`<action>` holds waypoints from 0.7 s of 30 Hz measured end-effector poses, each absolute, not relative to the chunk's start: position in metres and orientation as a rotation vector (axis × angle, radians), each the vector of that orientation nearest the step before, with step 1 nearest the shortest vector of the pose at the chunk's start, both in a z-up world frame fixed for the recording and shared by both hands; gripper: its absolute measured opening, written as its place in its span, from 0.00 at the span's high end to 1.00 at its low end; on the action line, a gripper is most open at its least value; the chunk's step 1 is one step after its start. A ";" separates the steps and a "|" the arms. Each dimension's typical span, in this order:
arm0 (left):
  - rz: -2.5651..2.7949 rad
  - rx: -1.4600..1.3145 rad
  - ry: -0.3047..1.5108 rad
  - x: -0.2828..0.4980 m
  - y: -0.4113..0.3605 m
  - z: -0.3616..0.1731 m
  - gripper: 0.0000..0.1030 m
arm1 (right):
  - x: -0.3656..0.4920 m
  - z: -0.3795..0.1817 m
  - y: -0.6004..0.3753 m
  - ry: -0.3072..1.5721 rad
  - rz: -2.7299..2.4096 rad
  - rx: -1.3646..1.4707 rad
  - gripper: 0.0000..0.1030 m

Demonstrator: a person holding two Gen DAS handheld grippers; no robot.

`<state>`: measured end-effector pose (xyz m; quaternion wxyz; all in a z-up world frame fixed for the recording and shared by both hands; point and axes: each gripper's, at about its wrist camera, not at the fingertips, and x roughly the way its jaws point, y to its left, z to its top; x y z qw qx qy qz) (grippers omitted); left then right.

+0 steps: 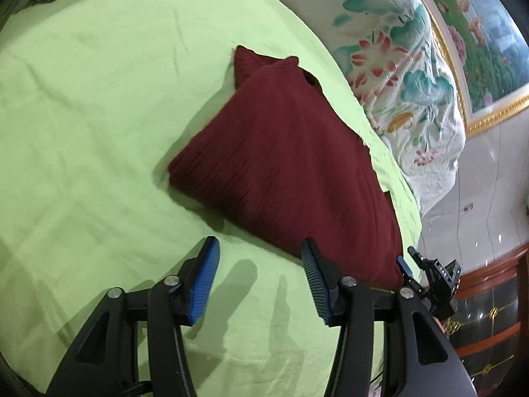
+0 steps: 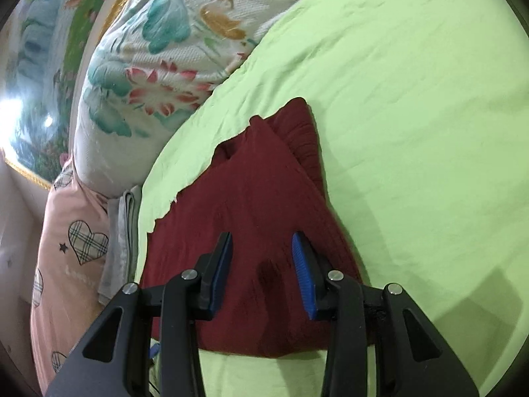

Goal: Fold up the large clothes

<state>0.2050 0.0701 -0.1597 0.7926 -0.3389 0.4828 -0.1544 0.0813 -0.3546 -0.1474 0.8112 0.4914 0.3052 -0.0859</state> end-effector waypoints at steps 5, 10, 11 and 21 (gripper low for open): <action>-0.290 -0.800 1.000 0.213 0.067 -0.162 0.29 | 0.096 -0.115 -0.319 0.650 -0.131 0.916 0.62; -0.231 -0.813 0.938 0.233 0.057 -0.163 0.22 | 0.107 -0.106 -0.293 0.634 -0.037 0.927 0.57; -0.219 -0.809 0.929 0.238 0.055 -0.162 0.22 | 0.110 -0.108 -0.289 0.639 -0.018 0.934 0.57; -0.178 -0.792 0.911 0.268 0.053 -0.163 0.43 | 0.160 -0.121 -0.266 0.714 0.076 0.893 0.57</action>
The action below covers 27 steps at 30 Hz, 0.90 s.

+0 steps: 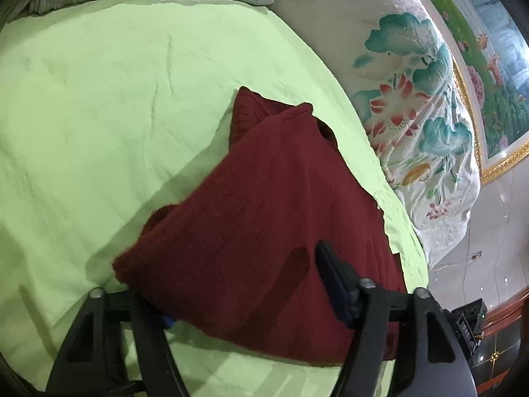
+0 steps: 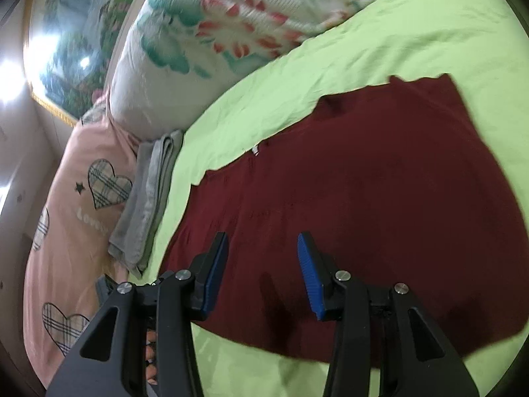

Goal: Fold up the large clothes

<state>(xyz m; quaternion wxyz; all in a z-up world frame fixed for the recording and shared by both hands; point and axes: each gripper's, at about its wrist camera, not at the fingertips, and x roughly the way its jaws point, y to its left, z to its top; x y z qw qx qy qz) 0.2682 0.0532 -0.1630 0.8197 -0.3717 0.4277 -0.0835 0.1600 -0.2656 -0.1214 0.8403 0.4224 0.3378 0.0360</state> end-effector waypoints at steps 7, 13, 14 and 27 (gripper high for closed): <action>-0.220 -0.784 0.898 0.279 0.055 -0.154 0.86 | 0.196 -0.160 -0.254 0.905 0.073 0.856 0.61; -0.390 -0.607 0.785 0.280 -0.002 -0.084 0.87 | 0.198 -0.157 -0.255 0.916 0.109 0.848 0.60; -0.430 -0.576 0.770 0.280 -0.016 -0.074 0.87 | 0.195 -0.155 -0.260 0.901 0.128 0.878 0.60; -0.693 -0.277 0.930 0.277 -0.180 -0.118 0.88 | 0.150 -0.154 -0.330 0.741 0.174 1.201 0.45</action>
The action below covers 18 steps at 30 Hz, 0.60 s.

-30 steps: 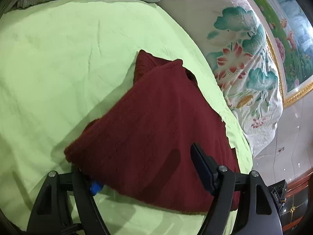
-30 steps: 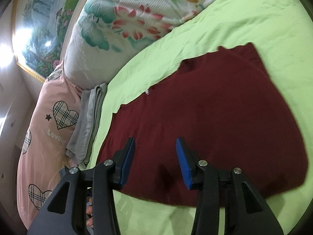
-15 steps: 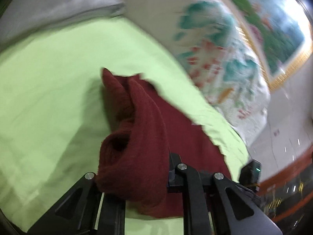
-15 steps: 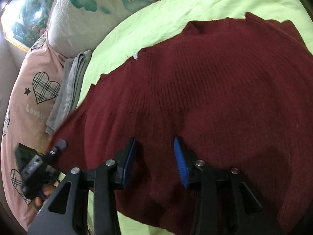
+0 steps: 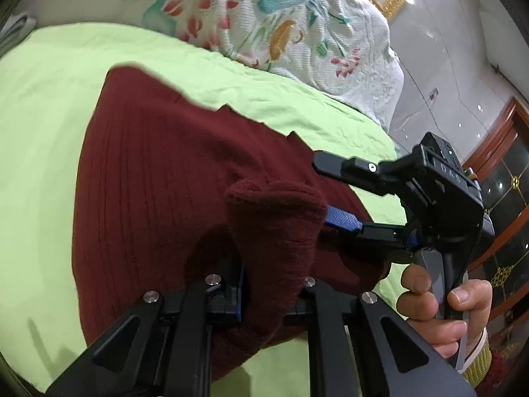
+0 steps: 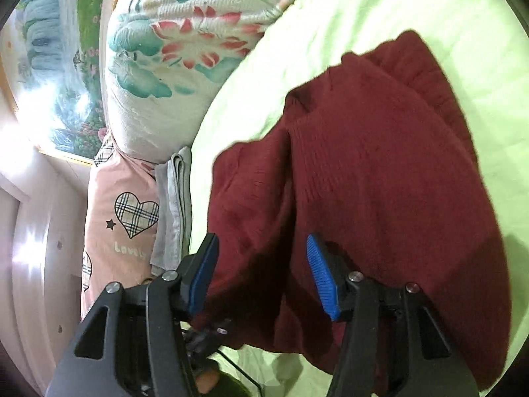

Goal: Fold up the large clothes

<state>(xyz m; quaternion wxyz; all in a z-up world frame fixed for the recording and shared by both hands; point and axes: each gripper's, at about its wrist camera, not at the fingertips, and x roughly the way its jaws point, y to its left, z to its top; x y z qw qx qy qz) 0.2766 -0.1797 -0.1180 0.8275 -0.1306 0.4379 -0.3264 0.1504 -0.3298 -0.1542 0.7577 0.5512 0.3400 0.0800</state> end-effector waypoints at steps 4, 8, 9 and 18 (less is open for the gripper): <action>-0.701 -0.327 0.911 0.276 -0.166 -0.111 0.88 | 0.171 -0.148 -0.320 0.767 0.209 1.173 0.45; -0.709 -0.311 0.885 0.271 -0.159 -0.103 0.88 | 0.207 -0.146 -0.307 0.838 0.228 1.100 0.45; -0.707 -0.297 0.885 0.269 -0.161 -0.103 0.88 | 0.219 -0.147 -0.303 0.854 0.232 1.082 0.45; -0.737 -0.205 0.832 0.266 -0.181 -0.076 0.88 | 0.249 -0.107 -0.303 0.818 0.262 0.873 0.87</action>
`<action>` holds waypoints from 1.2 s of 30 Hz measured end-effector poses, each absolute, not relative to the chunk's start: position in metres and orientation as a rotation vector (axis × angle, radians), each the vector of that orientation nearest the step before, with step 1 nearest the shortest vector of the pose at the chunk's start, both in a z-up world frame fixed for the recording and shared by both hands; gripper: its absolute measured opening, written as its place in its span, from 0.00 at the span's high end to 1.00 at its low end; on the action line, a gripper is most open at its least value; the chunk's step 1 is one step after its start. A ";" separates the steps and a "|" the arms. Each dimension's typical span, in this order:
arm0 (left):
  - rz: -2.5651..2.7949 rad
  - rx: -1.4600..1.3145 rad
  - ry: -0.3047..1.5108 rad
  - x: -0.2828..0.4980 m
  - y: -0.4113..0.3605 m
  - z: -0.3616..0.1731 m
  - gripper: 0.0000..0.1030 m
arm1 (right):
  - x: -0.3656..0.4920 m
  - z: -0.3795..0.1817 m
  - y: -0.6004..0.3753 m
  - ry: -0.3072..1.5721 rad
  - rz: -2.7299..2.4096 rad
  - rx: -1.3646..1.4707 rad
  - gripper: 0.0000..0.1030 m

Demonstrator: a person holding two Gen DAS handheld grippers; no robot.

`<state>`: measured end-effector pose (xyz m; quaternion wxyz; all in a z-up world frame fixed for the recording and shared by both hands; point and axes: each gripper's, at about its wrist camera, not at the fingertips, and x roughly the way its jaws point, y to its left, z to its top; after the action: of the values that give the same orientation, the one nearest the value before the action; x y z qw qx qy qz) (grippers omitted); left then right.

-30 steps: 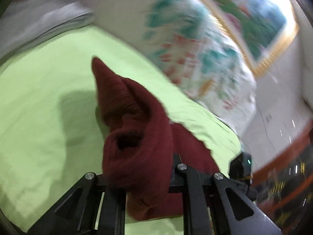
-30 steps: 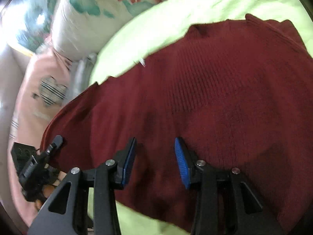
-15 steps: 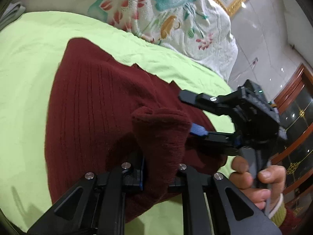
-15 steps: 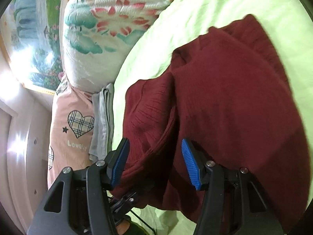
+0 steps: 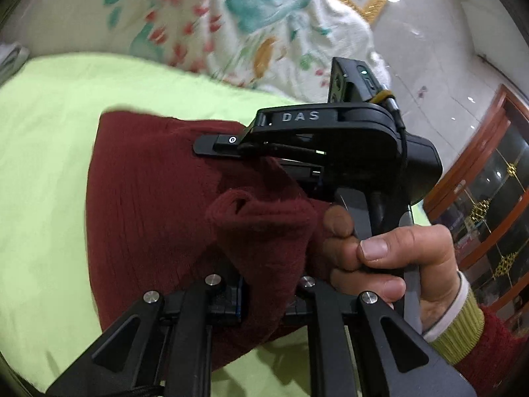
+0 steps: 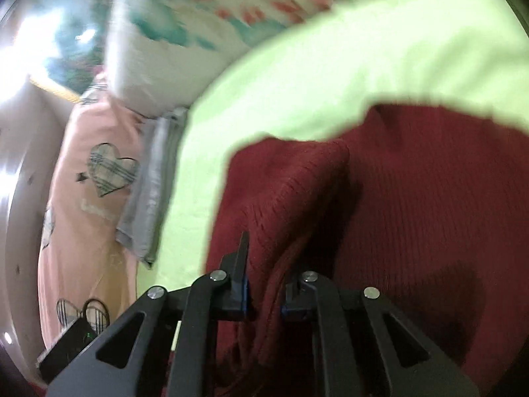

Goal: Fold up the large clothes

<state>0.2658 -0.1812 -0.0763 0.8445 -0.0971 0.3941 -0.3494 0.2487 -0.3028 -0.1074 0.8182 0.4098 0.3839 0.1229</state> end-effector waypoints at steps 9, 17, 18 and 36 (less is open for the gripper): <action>-0.908 -0.209 0.894 0.276 -0.273 -0.084 0.87 | 0.202 -0.092 -0.381 0.782 0.153 0.791 0.87; -0.906 -0.140 0.980 0.277 -0.315 -0.123 0.85 | 0.180 -0.155 -0.413 0.850 0.078 0.884 0.87; -0.900 -0.138 0.983 0.277 -0.313 -0.120 0.84 | 0.181 -0.152 -0.411 0.844 0.083 0.871 0.87; -0.761 -0.298 1.002 0.285 -0.160 -0.091 0.22 | 0.130 -0.126 -0.427 0.749 -0.087 0.880 0.37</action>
<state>0.2850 -0.1598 -0.0912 0.7982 -0.1387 0.4669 -0.3545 0.1298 -0.4266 -0.1258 0.8369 0.4157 0.3538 -0.0410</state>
